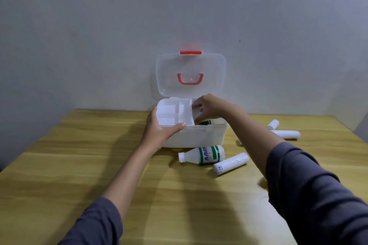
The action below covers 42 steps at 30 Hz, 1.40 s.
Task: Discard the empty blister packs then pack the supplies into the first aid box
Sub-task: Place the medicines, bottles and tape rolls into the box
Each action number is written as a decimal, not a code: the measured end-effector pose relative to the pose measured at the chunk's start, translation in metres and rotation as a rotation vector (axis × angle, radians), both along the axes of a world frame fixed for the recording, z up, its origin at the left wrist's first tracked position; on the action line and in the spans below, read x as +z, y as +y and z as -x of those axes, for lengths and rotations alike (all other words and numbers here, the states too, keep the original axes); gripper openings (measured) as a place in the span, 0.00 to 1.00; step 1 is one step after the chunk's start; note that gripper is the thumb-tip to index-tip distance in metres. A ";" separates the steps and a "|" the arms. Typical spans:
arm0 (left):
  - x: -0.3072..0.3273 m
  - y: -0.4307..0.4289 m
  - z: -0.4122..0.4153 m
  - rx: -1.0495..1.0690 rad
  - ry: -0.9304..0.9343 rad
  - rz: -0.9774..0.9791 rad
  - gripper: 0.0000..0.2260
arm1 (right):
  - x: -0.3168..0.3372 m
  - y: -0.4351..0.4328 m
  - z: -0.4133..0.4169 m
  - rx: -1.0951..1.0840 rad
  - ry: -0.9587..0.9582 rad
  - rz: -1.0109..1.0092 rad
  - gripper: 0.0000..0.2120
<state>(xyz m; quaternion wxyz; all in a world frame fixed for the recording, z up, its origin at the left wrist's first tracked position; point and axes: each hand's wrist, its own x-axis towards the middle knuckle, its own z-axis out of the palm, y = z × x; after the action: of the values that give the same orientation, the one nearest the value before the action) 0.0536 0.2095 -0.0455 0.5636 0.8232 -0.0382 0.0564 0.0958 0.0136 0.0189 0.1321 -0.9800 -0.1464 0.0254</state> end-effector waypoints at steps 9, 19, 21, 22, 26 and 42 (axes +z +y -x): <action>0.001 0.000 0.004 -0.003 -0.028 0.018 0.46 | 0.012 -0.022 0.011 0.005 -0.027 0.029 0.29; 0.002 -0.002 0.006 0.007 -0.011 0.040 0.46 | -0.006 -0.018 0.014 0.018 -0.106 0.056 0.15; 0.003 -0.002 0.006 0.008 -0.010 0.036 0.46 | -0.009 -0.013 0.012 0.024 -0.128 0.019 0.15; 0.002 -0.002 0.005 0.008 -0.009 0.033 0.46 | -0.010 -0.011 0.011 0.026 -0.137 0.007 0.15; 0.005 -0.003 0.006 0.006 -0.016 0.009 0.45 | -0.009 -0.008 0.013 0.038 -0.135 -0.025 0.15; 0.017 -0.001 0.012 -0.030 0.036 -0.022 0.44 | -0.027 -0.002 0.126 0.026 -0.197 -0.390 0.09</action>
<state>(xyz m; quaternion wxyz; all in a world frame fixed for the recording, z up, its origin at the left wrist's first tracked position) 0.0419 0.2086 -0.0287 0.5559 0.8296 -0.0410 0.0325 -0.0303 0.0119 -0.0078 0.3037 -0.9318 -0.1733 -0.0976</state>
